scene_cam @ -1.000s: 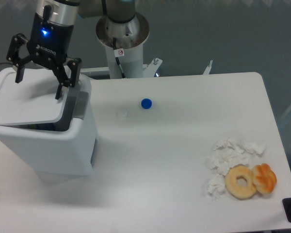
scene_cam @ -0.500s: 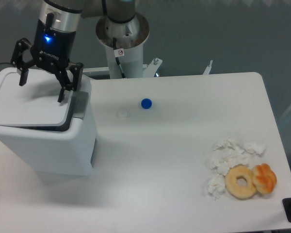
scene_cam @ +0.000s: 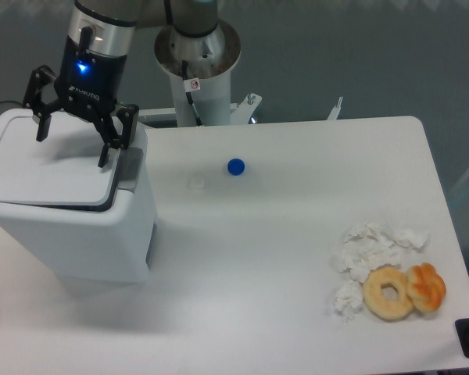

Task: Close the trash can
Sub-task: 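Press the lid down with the gripper until it lies flat on the can, then hold the gripper on the closed lid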

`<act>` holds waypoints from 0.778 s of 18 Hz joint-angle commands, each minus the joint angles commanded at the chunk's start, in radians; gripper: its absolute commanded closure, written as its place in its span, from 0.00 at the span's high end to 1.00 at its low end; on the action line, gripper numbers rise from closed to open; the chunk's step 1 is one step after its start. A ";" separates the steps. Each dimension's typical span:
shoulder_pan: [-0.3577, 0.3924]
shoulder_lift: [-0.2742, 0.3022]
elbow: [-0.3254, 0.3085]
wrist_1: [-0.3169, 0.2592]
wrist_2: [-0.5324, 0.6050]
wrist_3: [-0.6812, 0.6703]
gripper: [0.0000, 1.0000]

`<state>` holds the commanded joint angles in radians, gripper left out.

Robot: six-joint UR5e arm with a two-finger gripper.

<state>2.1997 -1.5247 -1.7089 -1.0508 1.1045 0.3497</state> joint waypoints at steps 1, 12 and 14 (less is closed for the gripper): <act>0.000 -0.005 0.000 -0.002 0.000 0.000 1.00; 0.017 -0.022 0.000 0.000 -0.006 0.000 1.00; 0.015 -0.022 0.000 0.000 -0.006 0.000 1.00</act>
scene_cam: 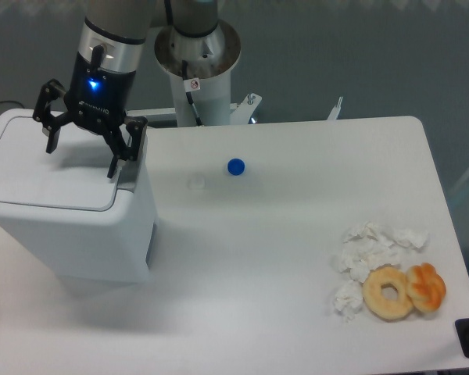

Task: Close the trash can
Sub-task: 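Hold the gripper on the closed lid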

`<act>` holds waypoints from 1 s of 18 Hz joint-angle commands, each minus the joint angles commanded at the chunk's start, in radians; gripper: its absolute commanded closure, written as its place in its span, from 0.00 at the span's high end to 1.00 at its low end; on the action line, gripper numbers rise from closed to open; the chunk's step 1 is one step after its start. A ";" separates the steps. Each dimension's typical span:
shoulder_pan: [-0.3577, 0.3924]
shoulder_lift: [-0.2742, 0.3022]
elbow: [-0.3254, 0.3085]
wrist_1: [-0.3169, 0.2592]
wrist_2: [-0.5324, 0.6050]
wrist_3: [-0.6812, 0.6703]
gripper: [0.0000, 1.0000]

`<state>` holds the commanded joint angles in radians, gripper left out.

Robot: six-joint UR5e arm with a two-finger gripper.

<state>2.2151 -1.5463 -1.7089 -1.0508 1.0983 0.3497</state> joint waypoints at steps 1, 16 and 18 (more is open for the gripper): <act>0.000 0.000 0.000 0.000 0.000 0.000 1.00; -0.003 0.000 -0.012 0.000 0.002 0.000 1.00; -0.005 0.000 -0.012 0.000 0.002 0.000 1.00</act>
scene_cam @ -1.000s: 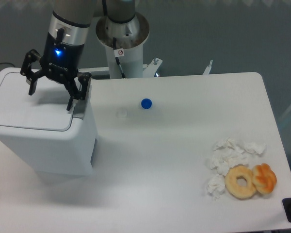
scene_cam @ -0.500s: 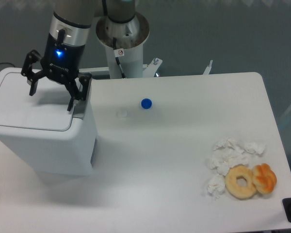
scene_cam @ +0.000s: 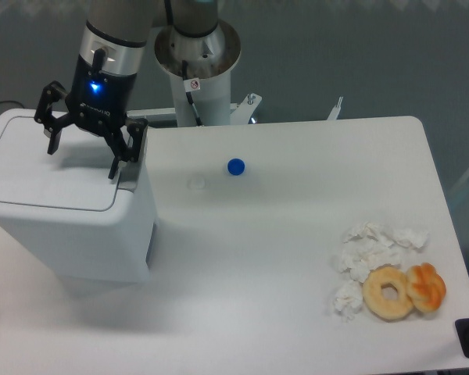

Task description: Close the trash can

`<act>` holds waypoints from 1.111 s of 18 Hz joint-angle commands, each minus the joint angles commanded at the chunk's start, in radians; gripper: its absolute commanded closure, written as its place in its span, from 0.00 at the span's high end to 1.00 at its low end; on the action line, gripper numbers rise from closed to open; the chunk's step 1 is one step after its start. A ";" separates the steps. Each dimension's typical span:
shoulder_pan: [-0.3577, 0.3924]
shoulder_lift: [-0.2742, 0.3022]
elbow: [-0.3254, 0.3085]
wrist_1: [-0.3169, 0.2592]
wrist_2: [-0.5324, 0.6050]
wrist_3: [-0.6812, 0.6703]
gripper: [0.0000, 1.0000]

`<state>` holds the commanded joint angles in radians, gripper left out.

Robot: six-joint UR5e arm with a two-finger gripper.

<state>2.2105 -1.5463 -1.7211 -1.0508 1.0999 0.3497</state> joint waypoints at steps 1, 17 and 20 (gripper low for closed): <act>0.000 0.000 0.000 0.000 0.000 0.000 1.00; 0.034 0.021 0.041 -0.003 -0.025 0.000 1.00; 0.080 0.025 0.058 -0.002 -0.023 0.009 1.00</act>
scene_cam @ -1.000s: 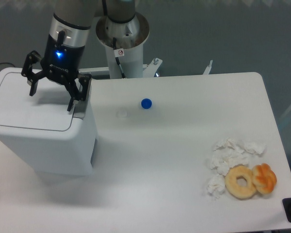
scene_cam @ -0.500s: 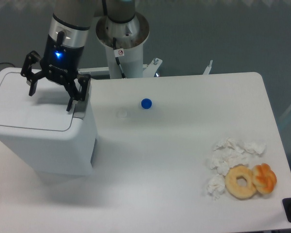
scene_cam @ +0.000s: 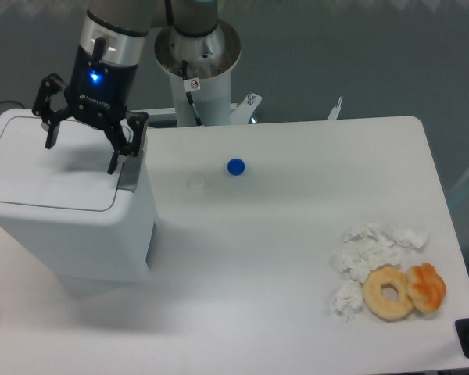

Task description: Close the trash can

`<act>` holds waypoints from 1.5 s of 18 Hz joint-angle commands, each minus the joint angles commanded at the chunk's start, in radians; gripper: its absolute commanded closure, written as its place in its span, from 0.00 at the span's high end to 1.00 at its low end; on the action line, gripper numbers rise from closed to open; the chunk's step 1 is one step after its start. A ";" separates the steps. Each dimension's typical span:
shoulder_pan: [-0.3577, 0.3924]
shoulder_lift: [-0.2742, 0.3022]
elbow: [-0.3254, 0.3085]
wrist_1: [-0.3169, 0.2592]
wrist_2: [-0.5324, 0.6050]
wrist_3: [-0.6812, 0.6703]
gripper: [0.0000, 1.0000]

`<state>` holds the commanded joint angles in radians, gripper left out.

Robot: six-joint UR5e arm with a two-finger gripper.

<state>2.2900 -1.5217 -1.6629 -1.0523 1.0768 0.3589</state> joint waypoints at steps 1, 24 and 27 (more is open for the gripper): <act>0.023 0.002 0.002 -0.003 0.000 0.037 1.00; 0.520 0.012 -0.080 -0.058 0.407 0.952 1.00; 0.581 0.012 -0.087 -0.109 0.414 1.136 1.00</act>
<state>2.8714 -1.5094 -1.7503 -1.1610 1.4910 1.4951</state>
